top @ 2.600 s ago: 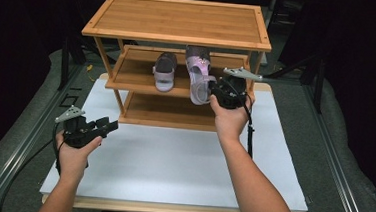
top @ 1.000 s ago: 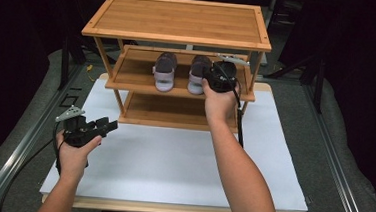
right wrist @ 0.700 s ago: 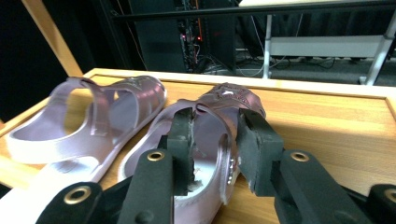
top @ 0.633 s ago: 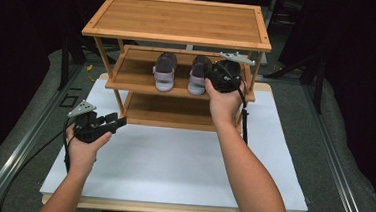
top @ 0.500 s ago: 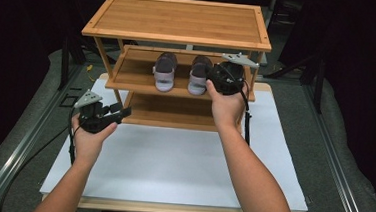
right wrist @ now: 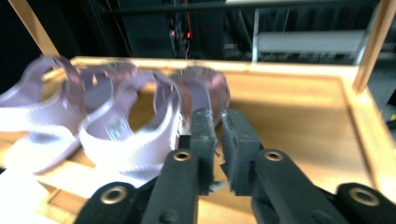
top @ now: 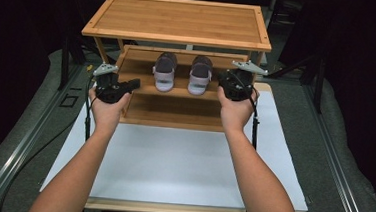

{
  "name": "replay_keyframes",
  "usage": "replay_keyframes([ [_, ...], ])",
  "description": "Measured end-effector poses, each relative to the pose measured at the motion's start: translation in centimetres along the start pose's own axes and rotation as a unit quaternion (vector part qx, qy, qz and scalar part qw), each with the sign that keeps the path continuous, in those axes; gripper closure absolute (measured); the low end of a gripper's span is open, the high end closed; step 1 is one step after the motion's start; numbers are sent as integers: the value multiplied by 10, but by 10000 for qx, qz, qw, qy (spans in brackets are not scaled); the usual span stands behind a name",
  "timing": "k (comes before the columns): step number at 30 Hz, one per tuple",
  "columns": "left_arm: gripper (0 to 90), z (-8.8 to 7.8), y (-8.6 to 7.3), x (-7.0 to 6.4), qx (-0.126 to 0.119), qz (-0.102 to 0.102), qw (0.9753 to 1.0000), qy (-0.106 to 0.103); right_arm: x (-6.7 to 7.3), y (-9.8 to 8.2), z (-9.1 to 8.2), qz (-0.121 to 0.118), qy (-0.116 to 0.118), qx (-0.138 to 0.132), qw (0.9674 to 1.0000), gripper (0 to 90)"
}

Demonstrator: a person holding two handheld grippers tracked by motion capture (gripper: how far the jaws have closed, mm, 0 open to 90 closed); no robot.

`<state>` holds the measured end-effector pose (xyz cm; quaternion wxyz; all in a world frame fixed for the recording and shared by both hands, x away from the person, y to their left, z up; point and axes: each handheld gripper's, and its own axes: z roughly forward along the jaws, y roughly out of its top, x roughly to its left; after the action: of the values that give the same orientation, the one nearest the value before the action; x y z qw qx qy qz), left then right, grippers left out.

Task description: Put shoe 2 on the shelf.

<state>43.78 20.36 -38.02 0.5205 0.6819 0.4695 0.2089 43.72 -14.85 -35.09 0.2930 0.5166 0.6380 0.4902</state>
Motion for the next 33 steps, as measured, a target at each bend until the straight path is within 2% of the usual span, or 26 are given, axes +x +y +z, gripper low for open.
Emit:
replay_keyframes([
  [1, 897, 5, 3, 1, 36, -56, 10000, 8, -2, -3, 4, 57, 20, 57, 10000, 860],
  [6, 900, 26, 13, -2, 198, -62, 9998, 81, -5, -11, 16, 265, 89, 332, 9991, 886],
  [8, 900, 32, 17, -4, 225, -71, 9997, 110, -5, -13, 20, 308, 128, 355, 9988, 889],
  [12, 900, 42, 20, -7, 321, -138, 9993, 101, -2, -16, 29, 448, 203, 425, 9979, 890],
  [15, 899, 47, 20, -9, 358, -244, 9991, 10, 0, -17, 34, 559, 299, 513, 9967, 898],
  [16, 899, 48, 20, -11, 371, -217, 9991, 2, 1, -18, 35, 571, 418, 531, 9961, 900],
  [17, 899, 48, 19, -12, 367, -188, 9991, 32, 4, -19, 36, 573, 366, 473, 9966, 900],
  [24, 899, 49, 20, -12, 387, -236, 9990, -24, 11, -22, 44, 602, 383, 548, 9959, 900],
  [25, 899, 50, 19, -12, 391, -254, 9989, -42, 12, -23, 45, 606, 465, 543, 9956, 900],
  [27, 899, 51, 19, -12, 391, -273, 9988, -66, 16, -23, 46, 580, 378, 563, 9960, 900],
  [28, 899, 52, 19, -13, 390, -288, 9988, -103, 16, -23, 46, 562, 613, 621, 9946, 900],
  [29, 899, 52, 19, -13, 407, -297, 9987, -118, 19, -23, 47, 549, 489, 602, 9955, 900],
  [31, 900, 54, 19, -15, 410, -268, 9987, -111, 22, -23, 49, 513, 469, 585, 9959, 900],
  [33, 899, 56, 19, -15, 410, -278, 9987, -94, 24, -23, 49, 492, 550, 621, 9953, 900],
])
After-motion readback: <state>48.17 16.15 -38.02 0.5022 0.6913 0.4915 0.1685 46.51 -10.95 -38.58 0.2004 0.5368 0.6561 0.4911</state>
